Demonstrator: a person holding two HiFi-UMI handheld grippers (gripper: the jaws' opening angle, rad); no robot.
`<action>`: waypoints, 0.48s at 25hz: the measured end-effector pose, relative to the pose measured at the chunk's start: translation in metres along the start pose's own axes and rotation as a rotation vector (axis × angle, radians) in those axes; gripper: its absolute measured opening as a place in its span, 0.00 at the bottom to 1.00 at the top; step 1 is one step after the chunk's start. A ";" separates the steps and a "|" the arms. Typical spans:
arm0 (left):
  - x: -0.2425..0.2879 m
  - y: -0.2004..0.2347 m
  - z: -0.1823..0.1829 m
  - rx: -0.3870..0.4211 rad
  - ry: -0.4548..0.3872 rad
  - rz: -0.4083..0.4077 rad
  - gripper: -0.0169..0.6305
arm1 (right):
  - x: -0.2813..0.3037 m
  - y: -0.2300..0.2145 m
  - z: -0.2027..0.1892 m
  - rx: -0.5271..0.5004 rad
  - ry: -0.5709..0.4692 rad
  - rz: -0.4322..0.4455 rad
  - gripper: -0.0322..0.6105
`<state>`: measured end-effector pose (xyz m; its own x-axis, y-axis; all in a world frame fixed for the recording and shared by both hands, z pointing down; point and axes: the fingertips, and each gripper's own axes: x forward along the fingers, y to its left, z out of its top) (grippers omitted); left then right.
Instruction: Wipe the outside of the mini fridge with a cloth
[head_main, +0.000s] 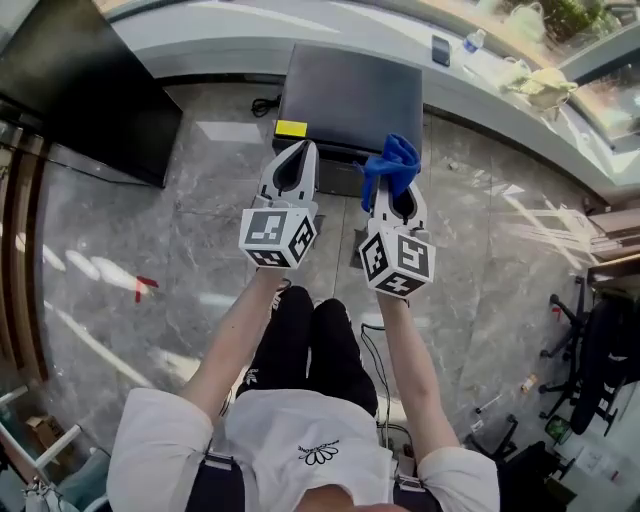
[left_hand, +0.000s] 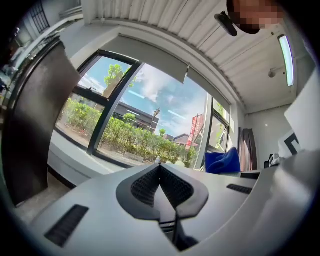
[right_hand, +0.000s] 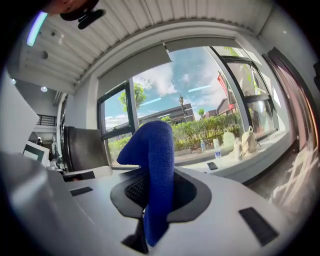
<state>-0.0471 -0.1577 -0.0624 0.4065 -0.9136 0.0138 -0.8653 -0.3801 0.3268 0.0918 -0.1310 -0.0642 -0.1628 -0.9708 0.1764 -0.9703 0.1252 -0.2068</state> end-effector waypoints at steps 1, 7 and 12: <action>-0.006 -0.013 0.036 0.005 0.000 -0.001 0.03 | -0.009 0.013 0.036 -0.003 -0.010 0.002 0.17; -0.047 -0.102 0.218 0.087 -0.028 -0.047 0.03 | -0.070 0.064 0.206 0.055 -0.070 0.024 0.17; -0.075 -0.133 0.263 0.100 -0.090 -0.106 0.03 | -0.092 0.089 0.246 0.001 -0.074 0.060 0.17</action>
<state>-0.0399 -0.0773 -0.3555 0.4728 -0.8753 -0.1015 -0.8459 -0.4831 0.2261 0.0647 -0.0811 -0.3351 -0.2070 -0.9740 0.0925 -0.9590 0.1832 -0.2162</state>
